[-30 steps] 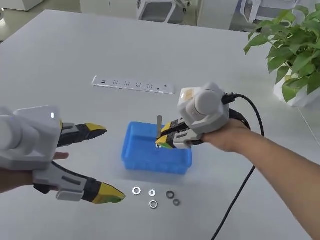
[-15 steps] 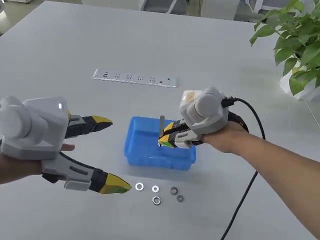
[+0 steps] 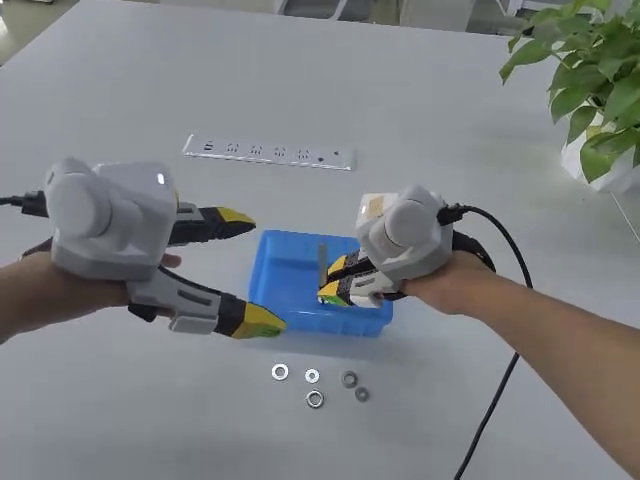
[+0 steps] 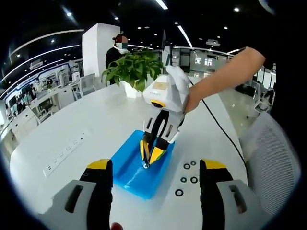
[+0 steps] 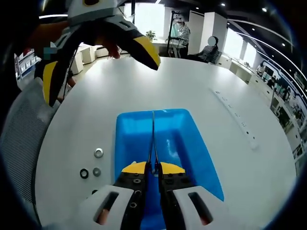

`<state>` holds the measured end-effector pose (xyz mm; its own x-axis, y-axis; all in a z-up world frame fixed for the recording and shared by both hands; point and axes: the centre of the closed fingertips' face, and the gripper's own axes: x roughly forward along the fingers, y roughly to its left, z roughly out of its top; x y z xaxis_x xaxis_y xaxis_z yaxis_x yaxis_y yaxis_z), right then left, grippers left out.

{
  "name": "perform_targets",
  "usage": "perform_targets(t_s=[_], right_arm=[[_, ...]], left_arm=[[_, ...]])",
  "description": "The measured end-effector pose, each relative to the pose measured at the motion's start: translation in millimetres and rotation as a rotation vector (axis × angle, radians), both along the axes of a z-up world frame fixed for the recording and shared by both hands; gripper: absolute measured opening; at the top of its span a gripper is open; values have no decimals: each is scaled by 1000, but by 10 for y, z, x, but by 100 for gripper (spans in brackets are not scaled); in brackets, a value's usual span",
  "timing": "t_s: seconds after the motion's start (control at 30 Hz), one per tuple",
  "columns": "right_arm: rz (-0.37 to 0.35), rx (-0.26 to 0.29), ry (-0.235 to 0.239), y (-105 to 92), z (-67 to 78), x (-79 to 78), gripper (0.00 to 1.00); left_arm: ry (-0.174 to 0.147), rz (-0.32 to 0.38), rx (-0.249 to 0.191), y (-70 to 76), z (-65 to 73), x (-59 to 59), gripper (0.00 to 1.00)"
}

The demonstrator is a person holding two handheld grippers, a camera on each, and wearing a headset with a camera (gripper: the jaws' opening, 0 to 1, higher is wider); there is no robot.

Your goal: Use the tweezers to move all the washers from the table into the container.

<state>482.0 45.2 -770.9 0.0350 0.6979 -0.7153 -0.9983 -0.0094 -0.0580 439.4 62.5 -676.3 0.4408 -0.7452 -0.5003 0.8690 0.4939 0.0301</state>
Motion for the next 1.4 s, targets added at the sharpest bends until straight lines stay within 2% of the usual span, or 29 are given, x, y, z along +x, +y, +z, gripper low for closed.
perform_targets(t_s=[0.1, 0.17, 0.23, 0.37, 0.43, 0.6, 0.83, 1.07, 1.27, 1.4], right_arm=[[6, -4, -3, 0, 2, -10, 9], [8, -5, -5, 1, -1, -8, 9], [11, -6, -7, 1, 1, -14, 9], [17, -7, -10, -2, -1, -18, 9], [23, -8, -11, -1, -2, -21, 9], [33, -12, -12, -3, -4, -20, 9], [35, -8, -15, -12, -7, -30, 9], [32, -4, -11, -38, -8, -26, 9], [34, -1, -12, -46, -8, -30, 9], [33, -1, -11, -46, -12, -20, 9]], left_arm=[[-2, -38, 19, -87, -32, 72, 71], [8, -71, 46, -133, -71, 95, 64], [-4, -89, 45, -182, -67, 135, 58], [-26, -106, 78, -223, -96, 248, 46], [-26, -117, 99, -233, -123, 297, 40], [-49, -156, 149, -258, -142, 397, 33], [-52, -188, 163, -331, -140, 507, 27], [-50, -245, 182, -409, -195, 477, 22], [-43, -278, 178, -457, -220, 440, 18], [-49, -310, 184, -491, -229, 410, 12]])
